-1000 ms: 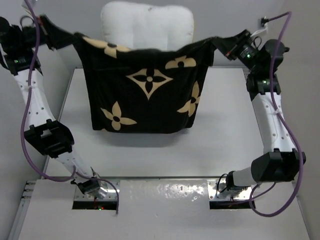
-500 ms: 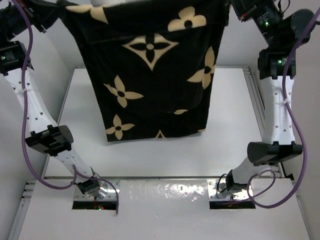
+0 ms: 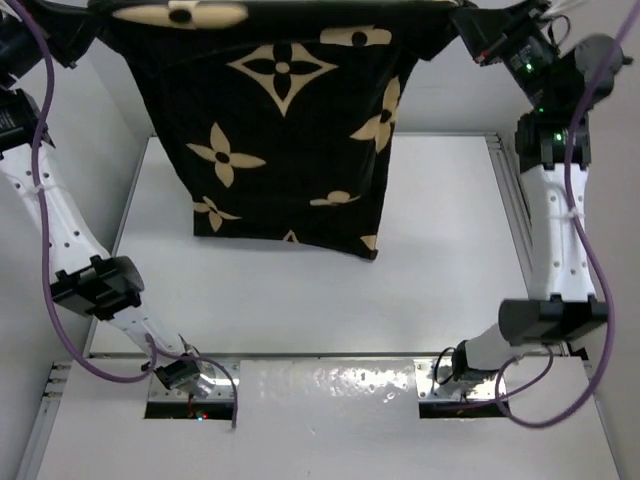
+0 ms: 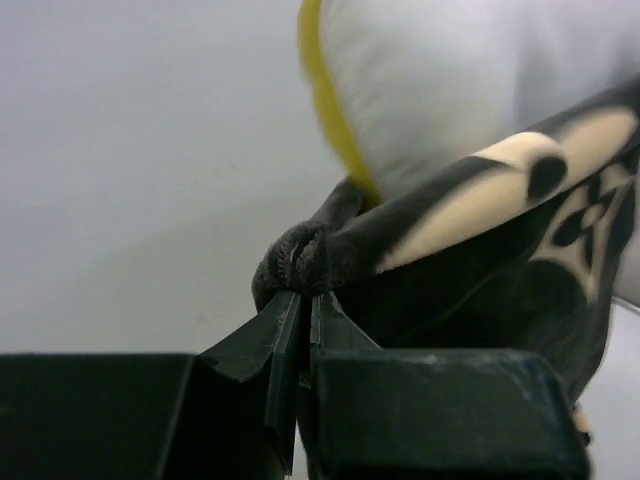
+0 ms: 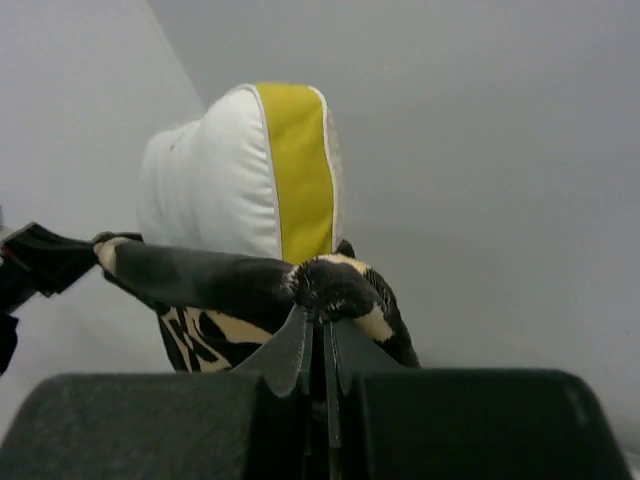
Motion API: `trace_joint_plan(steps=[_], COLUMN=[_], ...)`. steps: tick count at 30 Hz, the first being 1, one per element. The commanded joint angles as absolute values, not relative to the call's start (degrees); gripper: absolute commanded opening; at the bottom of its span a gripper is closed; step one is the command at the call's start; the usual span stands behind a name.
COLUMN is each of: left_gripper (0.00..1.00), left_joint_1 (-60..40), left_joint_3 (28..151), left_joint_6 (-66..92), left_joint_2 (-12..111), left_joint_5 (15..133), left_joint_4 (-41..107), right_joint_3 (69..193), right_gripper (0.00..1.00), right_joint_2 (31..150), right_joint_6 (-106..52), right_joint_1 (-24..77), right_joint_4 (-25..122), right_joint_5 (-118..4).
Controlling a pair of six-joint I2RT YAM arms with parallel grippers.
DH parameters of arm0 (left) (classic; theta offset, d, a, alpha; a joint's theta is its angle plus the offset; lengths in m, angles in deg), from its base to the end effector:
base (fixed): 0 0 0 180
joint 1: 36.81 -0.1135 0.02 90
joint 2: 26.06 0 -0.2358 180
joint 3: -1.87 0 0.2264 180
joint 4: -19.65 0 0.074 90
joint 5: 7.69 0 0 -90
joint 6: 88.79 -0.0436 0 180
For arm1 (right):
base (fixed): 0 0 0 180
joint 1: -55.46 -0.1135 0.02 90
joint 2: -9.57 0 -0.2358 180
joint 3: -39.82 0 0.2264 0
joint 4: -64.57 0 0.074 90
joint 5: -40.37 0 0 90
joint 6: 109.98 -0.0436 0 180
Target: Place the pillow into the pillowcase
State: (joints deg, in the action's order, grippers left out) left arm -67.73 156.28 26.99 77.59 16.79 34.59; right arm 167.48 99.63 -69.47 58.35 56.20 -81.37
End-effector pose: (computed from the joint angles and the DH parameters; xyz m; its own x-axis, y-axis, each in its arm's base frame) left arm 0.2722 0.1168 0.5719 0.2694 -0.0487 -0.9618 0.5967 0.7924 0.1270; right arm 0.2973 0.0080 0.5417 0.0008 0.6474 -0.7622 -0.6408 0.5855 0.4966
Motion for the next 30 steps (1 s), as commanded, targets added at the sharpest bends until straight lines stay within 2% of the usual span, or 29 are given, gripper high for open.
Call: trace_joint_plan(steps=[1, 2, 3, 4, 6, 7, 9, 10, 12, 13, 14, 17, 18, 20, 21, 22, 23, 24, 25, 26, 27, 28, 29, 30], left_gripper=[0.0, 0.0, 0.0, 0.0, 0.0, 0.0, 0.0, 0.0, 0.0, 0.0, 0.0, 0.0, 0.0, 0.0, 0.0, 0.0, 0.0, 0.0, 0.0, 0.0, 0.0, 0.0, 0.0, 0.0], left_joint_1=[-67.8, -64.5, -63.5, -62.2, -61.4, -61.9, -65.8, -67.7, -72.1, -72.1, -68.8, -63.2, -62.6, -61.9, -62.4, -64.3, -65.7, -67.5, -70.4, -71.0, -70.8, -68.3, -66.8, -65.2], left_joint_3=[145.1, 132.0, 128.2, 127.5, 133.9, 148.4, 162.5, 166.0, 162.4, 160.5, 153.1, 130.5, 129.4, 134.4, 147.4, 155.5, 167.0, 168.5, 167.8, 163.2, 159.5, 154.5, 148.3, 136.0], left_joint_6=[19.6, 15.7, 12.7, 9.0, 7.5, 8.0, 13.9, 25.6, 34.0, 29.8, 24.9, 11.3, 9.4, 8.5, 10.4, 13.2, 17.5, 28.6, 32.8, 32.2, 29.1, 24.6, 17.3, 14.5], left_joint_2=[65.4, 62.9, 61.7, 62.9, 67.5, 73.5, 77.8, 77.9, 75.4, 73.7, 69.4, 62.1, 62.5, 68.8, 71.6, 77.5, 79.6, 80.5, 79.2, 77.2, 72.8, 70.1, 67.4, 65.0], left_joint_5=[21.1, 22.5, 24.0, 25.6, 25.4, 25.8, 25.9, 25.8, 26.1, 26.0, 25.4, 26.5, 27.1, 27.6, 28.3, 28.6, 28.3, 28.5, 29.0, 29.6, 29.3, 28.4, 27.0, 26.9], left_joint_4=[33.2, 34.6, 34.9, 41.5, 47.5, 51.6, 46.0, 29.6, 19.8, 21.1, 29.3, 38.5, 40.4, 47.6, 49.2, 47.7, 43.1, 36.7, 23.0, 21.7, 26.1, 29.4, 32.3, 37.1], right_joint_3=[154.7, 149.5, 145.2, 141.2, 143.7, 153.3, 170.8, 187.8, 194.0, 191.9, 178.2, 147.2, 144.1, 144.5, 148.7, 162.2, 170.7, 179.8, 193.0, 194.9, 193.0, 179.5, 169.7, 160.1], right_gripper=[0.0, 0.0, 0.0, 0.0, 0.0, 0.0, 0.0, 0.0, 0.0, 0.0, 0.0, 0.0, 0.0, 0.0, 0.0, 0.0, 0.0, 0.0, 0.0, 0.0, 0.0, 0.0, 0.0, 0.0], right_joint_2=[87.1, 84.6, 84.5, 85.5, 88.4, 91.5, 96.0, 101.5, 103.5, 102.5, 96.1, 85.4, 85.8, 90.6, 92.5, 95.1, 100.4, 103.0, 105.1, 105.3, 103.1, 99.6, 91.0, 87.5], right_joint_6=[-68.3, -68.1, -68.2, -70.5, -75.2, -76.1, -71.2, -67.6, -69.7, -71.5, -72.4, -70.8, -72.4, -79.6, -80.9, -80.0, -78.0, -73.7, -73.2, -73.8, -76.6, -77.5, -77.4, -74.5], right_joint_1=[61.1, 60.0, 59.2, 58.5, 59.1, 59.8, 59.8, 60.0, 62.2, 63.7, 63.8, 61.3, 61.3, 62.8, 63.1, 63.1, 63.1, 63.1, 63.4, 65.6, 66.6, 67.4, 67.4, 66.3], right_joint_4=[68.2, 68.6, 68.0, 67.2, 69.4, 71.2, 64.5, 57.4, 57.2, 60.5, 62.9, 67.9, 67.9, 72.0, 71.9, 70.0, 66.5, 59.6, 57.5, 58.5, 60.6, 63.6, 67.3, 70.3], right_joint_5=[-75.5, -75.4, -75.4, -76.3, -77.8, -77.8, -76.3, -75.7, -75.9, -76.9, -77.9, -76.4, -77.3, -79.1, -79.6, -79.7, -79.4, -78.1, -77.2, -77.1, -78.6, -79.2, -78.5, -77.4])
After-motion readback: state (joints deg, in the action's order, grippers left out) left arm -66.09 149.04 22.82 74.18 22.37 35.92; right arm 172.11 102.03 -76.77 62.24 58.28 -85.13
